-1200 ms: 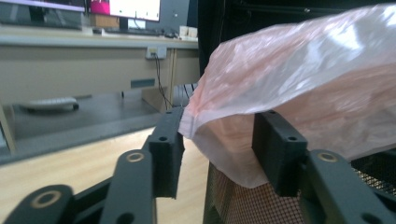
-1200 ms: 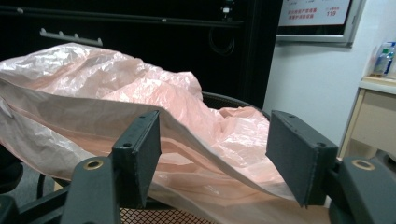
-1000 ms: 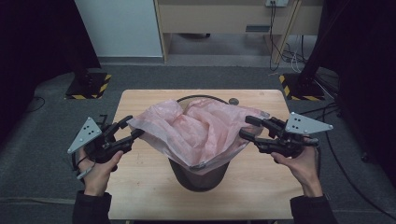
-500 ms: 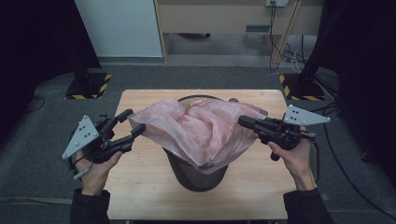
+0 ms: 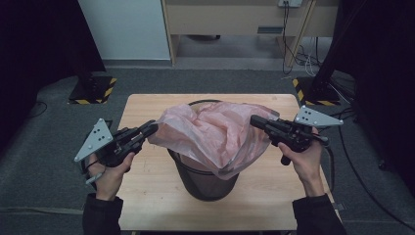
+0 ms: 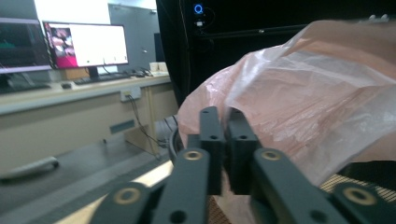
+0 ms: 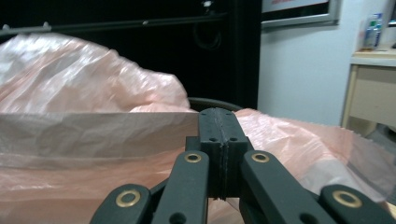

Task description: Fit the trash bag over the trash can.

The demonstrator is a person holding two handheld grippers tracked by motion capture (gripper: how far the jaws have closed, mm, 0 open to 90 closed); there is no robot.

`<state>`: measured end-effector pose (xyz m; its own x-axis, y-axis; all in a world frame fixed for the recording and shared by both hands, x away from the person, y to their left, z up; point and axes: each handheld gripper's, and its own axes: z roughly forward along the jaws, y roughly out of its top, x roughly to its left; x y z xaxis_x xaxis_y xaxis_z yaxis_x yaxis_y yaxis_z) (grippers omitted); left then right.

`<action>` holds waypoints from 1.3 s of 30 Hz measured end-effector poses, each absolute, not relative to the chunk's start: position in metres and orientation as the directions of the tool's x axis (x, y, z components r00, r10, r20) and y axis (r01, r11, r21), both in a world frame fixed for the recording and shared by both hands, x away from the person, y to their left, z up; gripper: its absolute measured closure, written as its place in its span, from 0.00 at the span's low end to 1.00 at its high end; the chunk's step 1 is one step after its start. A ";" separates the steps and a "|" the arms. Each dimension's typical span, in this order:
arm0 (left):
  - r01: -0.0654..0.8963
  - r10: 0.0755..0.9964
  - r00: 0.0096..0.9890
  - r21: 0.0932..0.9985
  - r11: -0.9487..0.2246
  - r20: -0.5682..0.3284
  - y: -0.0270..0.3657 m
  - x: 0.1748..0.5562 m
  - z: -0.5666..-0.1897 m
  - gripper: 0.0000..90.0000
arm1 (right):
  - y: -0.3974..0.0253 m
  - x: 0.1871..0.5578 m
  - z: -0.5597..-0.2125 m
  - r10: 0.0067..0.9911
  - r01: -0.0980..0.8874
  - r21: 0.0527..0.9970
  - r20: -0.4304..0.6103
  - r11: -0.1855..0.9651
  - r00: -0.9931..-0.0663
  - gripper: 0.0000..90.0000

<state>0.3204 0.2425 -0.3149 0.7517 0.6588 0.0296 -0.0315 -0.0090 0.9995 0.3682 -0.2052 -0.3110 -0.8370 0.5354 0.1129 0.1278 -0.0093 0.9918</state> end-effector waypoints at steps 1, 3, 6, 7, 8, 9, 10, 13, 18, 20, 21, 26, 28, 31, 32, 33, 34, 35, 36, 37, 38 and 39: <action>-0.010 0.660 0.751 1.000 -0.005 0.011 0.243 0.322 -0.315 0.99 | -0.206 0.369 -0.310 0.543 0.131 0.991 0.120 -0.018 -0.831 1.00; 0.048 0.661 0.748 0.999 0.018 -0.048 0.243 0.326 -0.316 1.00 | -0.208 0.372 -0.310 0.562 0.141 0.989 0.137 -0.036 -0.816 1.00; 0.130 0.663 0.735 0.989 0.063 -0.139 0.246 0.334 -0.319 1.00 | -0.211 0.380 -0.309 0.585 0.169 0.984 0.172 -0.061 -0.793 1.00; 0.162 0.666 0.725 0.984 0.080 -0.174 0.248 0.337 -0.322 1.00 | -0.212 0.382 -0.309 0.589 0.177 0.982 0.182 -0.066 -0.787 1.00; 0.193 0.669 0.715 0.977 0.092 -0.204 0.250 0.339 -0.324 1.00 | -0.213 0.385 -0.310 0.596 0.191 0.979 0.197 -0.073 -0.779 1.00; 0.233 0.679 0.694 0.967 0.101 -0.238 0.252 0.341 -0.327 1.00 | -0.214 0.387 -0.311 0.601 0.204 0.976 0.209 -0.076 -0.771 1.00; 0.254 0.688 0.679 0.961 0.106 -0.255 0.254 0.343 -0.330 1.00 | -0.215 0.390 -0.312 0.607 0.212 0.974 0.216 -0.079 -0.765 1.00; 0.303 0.707 0.647 0.947 0.106 -0.286 0.260 0.348 -0.340 1.00 | -0.218 0.397 -0.317 0.627 0.245 0.966 0.242 -0.083 -0.740 1.00; 0.347 0.735 0.601 0.931 0.113 -0.313 0.270 0.354 -0.352 1.00 | -0.222 0.407 -0.329 0.663 0.288 0.954 0.269 -0.083 -0.699 1.00; 0.358 0.740 0.591 0.927 0.117 -0.321 0.273 0.355 -0.355 1.00 | -0.222 0.410 -0.331 0.669 0.294 0.952 0.271 -0.081 -0.692 1.00; 0.362 0.741 0.587 0.924 0.120 -0.326 0.274 0.356 -0.356 1.00 | -0.222 0.411 -0.333 0.674 0.296 0.952 0.271 -0.081 -0.687 1.00; 0.403 0.756 0.549 0.905 0.134 -0.356 0.278 0.364 -0.362 1.00 | -0.223 0.421 -0.339 0.704 0.322 0.943 0.288 -0.089 -0.649 1.00; 0.424 0.762 0.532 0.895 0.137 -0.369 0.279 0.366 -0.365 1.00 | -0.224 0.424 -0.342 0.717 0.328 0.941 0.286 -0.084 -0.636 1.00; 0.458 0.767 0.512 0.878 0.138 -0.387 0.279 0.370 -0.374 1.00 | -0.226 0.428 -0.348 0.737 0.344 0.935 0.290 -0.082 -0.611 1.00; 0.461 0.765 0.512 0.876 0.139 -0.391 0.280 0.371 -0.376 1.00 | -0.228 0.429 -0.351 0.745 0.354 0.932 0.293 -0.082 -0.599 1.00; 0.467 0.761 0.514 0.873 0.139 -0.396 0.280 0.372 -0.378 1.00 | -0.228 0.430 -0.353 0.749 0.355 0.931 0.293 -0.082 -0.595 1.00; 0.467 0.753 0.519 0.872 0.146 -0.404 0.281 0.372 -0.380 1.00 | -0.229 0.430 -0.355 0.755 0.359 0.930 0.288 -0.075 -0.589 1.00; 0.455 0.749 0.531 0.879 0.141 -0.396 0.281 0.372 -0.381 1.00 | -0.229 0.431 -0.357 0.757 0.360 0.930 0.285 -0.071 -0.588 1.00; 0.448 0.745 0.540 0.883 0.139 -0.391 0.281 0.372 -0.381 1.00 | -0.229 0.431 -0.358 0.754 0.358 0.931 0.287 -0.073 -0.591 1.00; 0.432 0.740 0.554 0.891 0.137 -0.382 0.281 0.371 -0.380 0.99 | -0.229 0.430 -0.358 0.754 0.349 0.934 0.280 -0.072 -0.594 1.00; 0.417 0.731 0.569 0.898 0.139 -0.377 0.281 0.371 -0.379 0.96 | -0.229 0.430 -0.358 0.752 0.340 0.938 0.273 -0.069 -0.600 1.00; 0.400 0.722 0.585 0.906 0.139 -0.370 0.281 0.370 -0.377 0.92 | -0.229 0.429 -0.358 0.749 0.337 0.939 0.275 -0.074 -0.603 1.00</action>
